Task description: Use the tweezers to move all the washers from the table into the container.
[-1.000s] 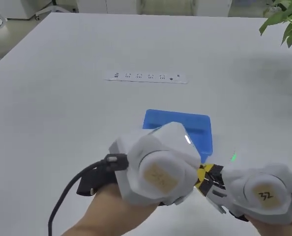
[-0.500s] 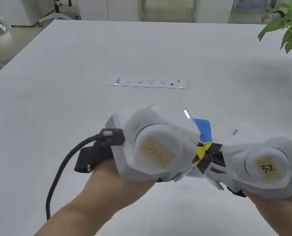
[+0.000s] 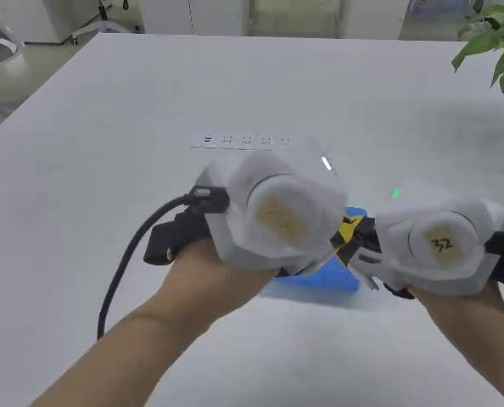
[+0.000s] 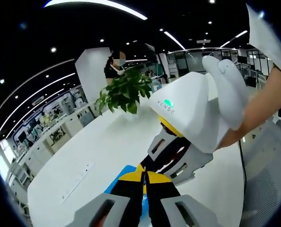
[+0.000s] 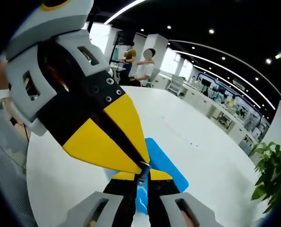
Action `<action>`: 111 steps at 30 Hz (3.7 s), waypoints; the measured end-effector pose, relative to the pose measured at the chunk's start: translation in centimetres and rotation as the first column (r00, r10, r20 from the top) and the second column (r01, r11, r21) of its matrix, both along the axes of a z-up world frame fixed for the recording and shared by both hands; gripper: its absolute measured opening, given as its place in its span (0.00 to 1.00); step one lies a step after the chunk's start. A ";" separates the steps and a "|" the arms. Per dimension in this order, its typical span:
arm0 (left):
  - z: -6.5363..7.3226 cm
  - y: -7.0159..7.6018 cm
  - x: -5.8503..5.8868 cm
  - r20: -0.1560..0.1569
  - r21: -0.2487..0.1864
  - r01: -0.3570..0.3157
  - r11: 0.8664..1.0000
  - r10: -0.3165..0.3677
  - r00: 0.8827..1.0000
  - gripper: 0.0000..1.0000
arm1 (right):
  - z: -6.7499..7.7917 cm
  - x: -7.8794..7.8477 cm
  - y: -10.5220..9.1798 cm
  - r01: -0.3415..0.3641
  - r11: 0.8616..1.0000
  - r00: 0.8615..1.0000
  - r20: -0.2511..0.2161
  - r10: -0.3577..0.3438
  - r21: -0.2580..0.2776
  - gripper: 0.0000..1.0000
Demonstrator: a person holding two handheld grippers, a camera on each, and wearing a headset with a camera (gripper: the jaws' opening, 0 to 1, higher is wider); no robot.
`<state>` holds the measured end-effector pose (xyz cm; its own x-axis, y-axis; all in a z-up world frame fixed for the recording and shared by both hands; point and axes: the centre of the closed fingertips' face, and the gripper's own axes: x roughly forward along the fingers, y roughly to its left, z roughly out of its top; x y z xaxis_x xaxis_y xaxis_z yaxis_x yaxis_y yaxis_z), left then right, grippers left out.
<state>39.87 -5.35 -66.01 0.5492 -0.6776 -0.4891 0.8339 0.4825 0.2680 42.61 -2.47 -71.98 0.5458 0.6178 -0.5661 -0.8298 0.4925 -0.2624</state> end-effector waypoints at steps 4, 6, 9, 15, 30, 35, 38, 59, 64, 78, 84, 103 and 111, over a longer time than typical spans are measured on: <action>-1.4 0.1 1.1 -0.022 0.010 -0.008 1.000 0.008 1.000 0.00 | -1.2 0.9 0.0 0.006 1.000 1.000 -0.009 -0.006 -0.019 0.03; -2.0 0.1 1.4 -0.036 0.010 -0.009 1.000 0.009 0.999 0.00 | -2.1 1.3 -0.1 0.009 0.999 1.000 -0.021 -0.009 -0.034 0.03; -3.1 0.0 1.8 -0.052 0.021 -0.005 1.000 0.006 0.999 0.00 | -3.1 1.5 -0.2 0.014 0.999 0.999 -0.047 -0.015 -0.035 0.03; -4.6 0.0 2.2 -0.085 0.023 -0.010 1.000 0.012 0.996 0.00 | -4.8 1.8 -0.3 0.019 0.998 0.997 -0.079 -0.024 -0.055 0.03; -5.5 0.4 3.2 -0.127 -0.004 -0.041 0.999 0.040 0.991 0.00 | -5.7 2.6 0.1 0.083 0.996 0.981 -0.174 -0.081 0.008 0.04; -4.2 0.8 2.4 -0.101 -0.001 -0.031 1.000 0.031 0.994 0.00 | -4.5 1.8 0.2 0.087 0.996 0.985 -0.155 -0.082 0.029 0.05; -2.9 1.0 1.5 -0.084 -0.019 -0.027 0.999 0.025 0.996 0.00 | -2.9 1.0 0.3 0.074 0.997 0.991 -0.117 -0.069 0.037 0.05; -2.5 1.4 -9.5 -0.163 -0.018 0.190 0.982 -0.190 0.968 0.00 | -1.9 -9.7 -1.3 0.031 0.997 0.999 -0.029 -0.033 -0.072 0.08; -5.6 2.1 -10.8 -0.216 0.039 0.224 0.974 -0.211 0.953 0.00 | -4.3 -11.5 -1.5 0.022 0.993 0.997 -0.067 -0.030 -0.115 0.08; -11.5 4.9 -10.0 -0.295 0.133 0.191 0.973 -0.145 0.944 0.00 | -5.9 -12.4 -2.4 0.177 0.984 0.950 -0.264 -0.166 0.019 0.22; -15.0 6.5 -9.9 -0.350 0.248 0.231 0.941 -0.135 0.927 0.00 | -4.0 -13.2 -4.1 0.246 0.967 0.931 -0.294 -0.215 0.070 0.29; -16.8 7.6 -9.3 -0.352 0.445 0.301 0.843 -0.144 0.925 0.00 | 0.3 -12.6 -5.6 0.355 0.913 0.914 -0.283 -0.293 0.201 0.40; -15.8 10.1 -7.7 -0.379 0.312 -0.060 0.948 0.182 0.907 0.28 | 3.1 -10.4 -6.0 0.365 0.900 0.920 -0.237 -0.311 0.238 0.50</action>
